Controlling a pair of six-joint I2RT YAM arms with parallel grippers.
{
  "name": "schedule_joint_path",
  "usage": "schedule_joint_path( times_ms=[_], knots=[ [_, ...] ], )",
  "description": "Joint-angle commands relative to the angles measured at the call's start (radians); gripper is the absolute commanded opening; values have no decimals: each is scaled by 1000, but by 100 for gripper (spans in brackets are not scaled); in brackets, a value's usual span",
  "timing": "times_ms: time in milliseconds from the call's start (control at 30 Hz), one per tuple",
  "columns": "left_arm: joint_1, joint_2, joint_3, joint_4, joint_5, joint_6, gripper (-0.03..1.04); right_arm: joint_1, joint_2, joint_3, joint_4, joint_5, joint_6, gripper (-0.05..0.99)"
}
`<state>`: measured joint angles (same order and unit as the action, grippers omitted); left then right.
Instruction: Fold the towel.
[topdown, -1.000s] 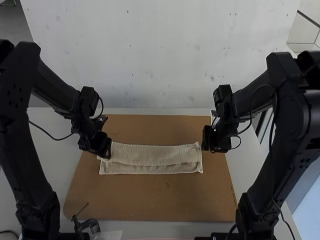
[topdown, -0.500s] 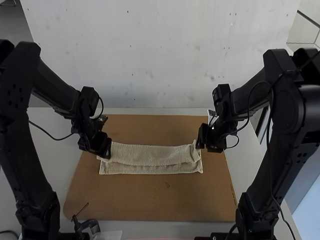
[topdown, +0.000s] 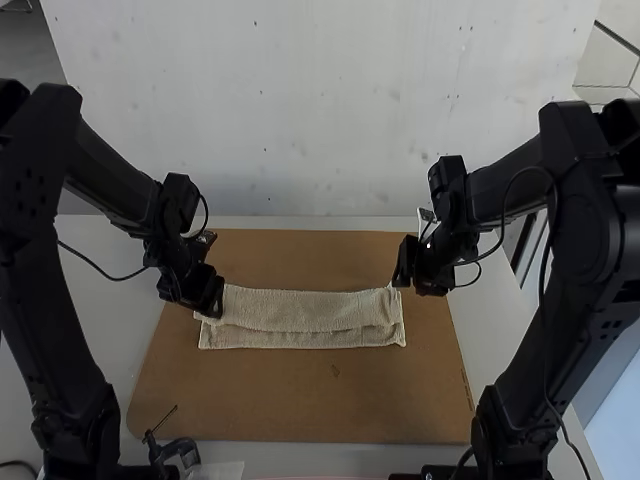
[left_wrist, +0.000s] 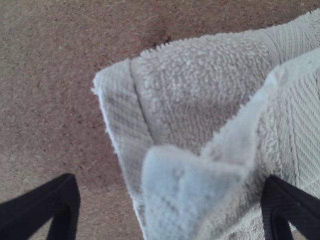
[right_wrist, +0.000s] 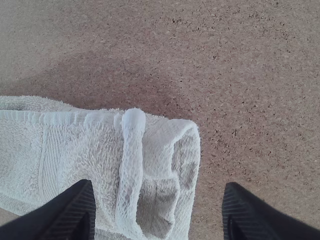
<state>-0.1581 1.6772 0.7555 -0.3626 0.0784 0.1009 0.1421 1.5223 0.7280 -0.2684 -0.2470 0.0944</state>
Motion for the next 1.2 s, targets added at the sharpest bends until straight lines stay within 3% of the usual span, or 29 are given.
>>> schedule_joint_path(
  times_ms=[0, 167, 867, 967, 1167],
  knots=[
    [0, -27, 25, 4, 15, 5, 79, -4, 19, 1, 9, -9, 8, 51],
    [15, -30, 21, 2, 15, 8, 79, 19, 91, 2, 37, -8, 16, 51],
    [43, -30, 1, 10, 15, 31, 79, 74, 285, 28, 126, 110, 22, 50],
    [45, -30, 1, 10, 15, 29, 79, 73, 286, 22, 150, 117, 24, 36],
    [61, -70, -1, 11, 15, 33, 80, 65, 297, 19, 159, 118, 24, 35]
  ],
)
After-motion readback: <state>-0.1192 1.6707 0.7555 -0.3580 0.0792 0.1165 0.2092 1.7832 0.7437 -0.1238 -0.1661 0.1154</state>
